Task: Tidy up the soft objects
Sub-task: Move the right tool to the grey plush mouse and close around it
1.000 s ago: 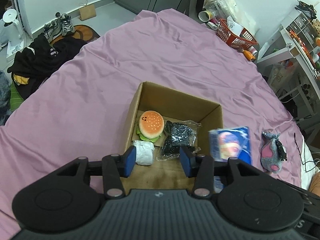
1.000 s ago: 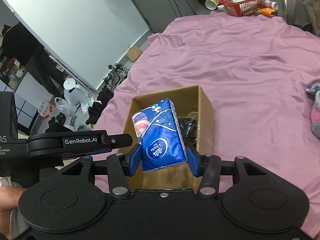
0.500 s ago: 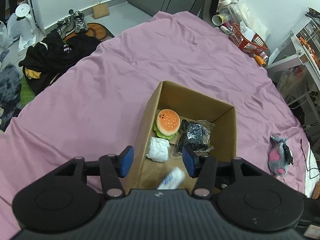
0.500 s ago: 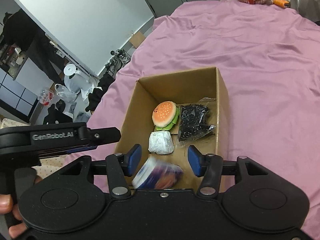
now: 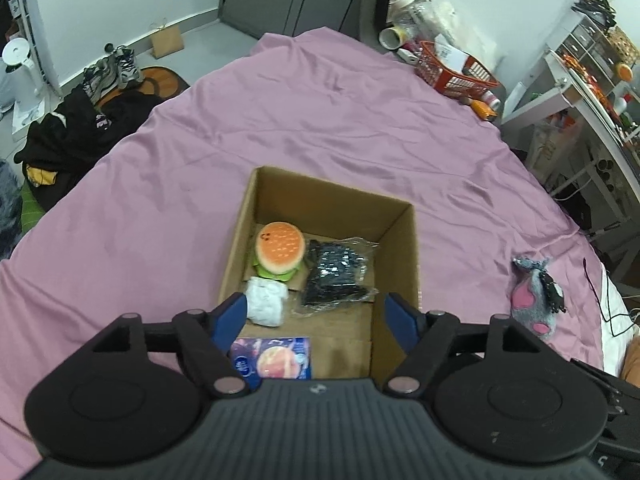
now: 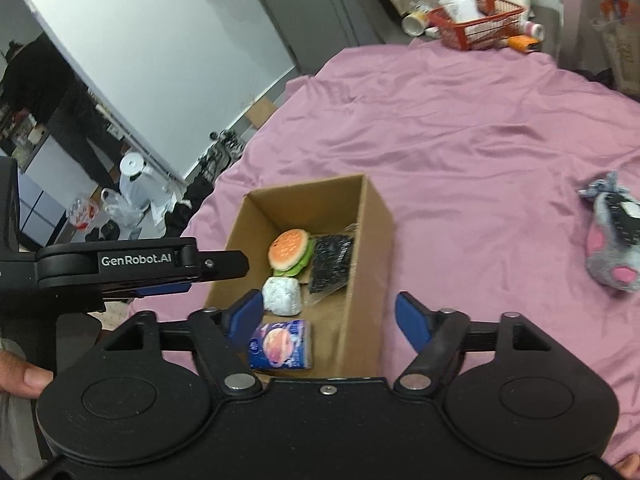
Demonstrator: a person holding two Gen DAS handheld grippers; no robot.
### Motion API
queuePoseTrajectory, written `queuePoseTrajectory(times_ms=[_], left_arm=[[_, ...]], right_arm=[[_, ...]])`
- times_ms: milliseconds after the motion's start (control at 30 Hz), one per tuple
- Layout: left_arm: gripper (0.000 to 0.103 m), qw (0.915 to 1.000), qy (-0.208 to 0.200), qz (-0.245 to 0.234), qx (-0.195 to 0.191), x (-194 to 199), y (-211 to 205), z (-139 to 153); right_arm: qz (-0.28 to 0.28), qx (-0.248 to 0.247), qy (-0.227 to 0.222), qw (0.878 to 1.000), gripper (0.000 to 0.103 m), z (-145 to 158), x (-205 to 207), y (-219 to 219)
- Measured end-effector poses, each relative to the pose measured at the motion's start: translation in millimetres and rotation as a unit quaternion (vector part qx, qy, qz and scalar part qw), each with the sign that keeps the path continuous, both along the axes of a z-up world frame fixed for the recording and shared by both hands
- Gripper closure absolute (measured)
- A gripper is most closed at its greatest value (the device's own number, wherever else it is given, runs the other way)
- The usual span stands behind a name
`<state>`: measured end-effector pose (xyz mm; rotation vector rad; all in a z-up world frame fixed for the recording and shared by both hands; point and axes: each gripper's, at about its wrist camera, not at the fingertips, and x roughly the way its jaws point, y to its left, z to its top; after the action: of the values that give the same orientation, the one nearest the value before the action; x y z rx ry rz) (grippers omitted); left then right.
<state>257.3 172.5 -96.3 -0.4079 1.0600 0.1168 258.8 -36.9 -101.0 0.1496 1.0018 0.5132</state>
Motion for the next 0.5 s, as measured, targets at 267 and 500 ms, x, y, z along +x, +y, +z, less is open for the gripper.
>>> queuePoseTrajectory(times_ms=[267,500], left_arm=[[0.027,0.9999,-0.003,-0.013,-0.001,4.0,-27.4,3.1],[0.027,0.9996,-0.015,-0.024,0.007,12.4,-56.8,6.0]], right_arm=[[-0.041,-0.004,-0.014,0.999,0.018,-0.6,1.4,-42.5],[-0.080,-0.007,-0.040,0.996,0.010,2.1,1.9,-85.2]])
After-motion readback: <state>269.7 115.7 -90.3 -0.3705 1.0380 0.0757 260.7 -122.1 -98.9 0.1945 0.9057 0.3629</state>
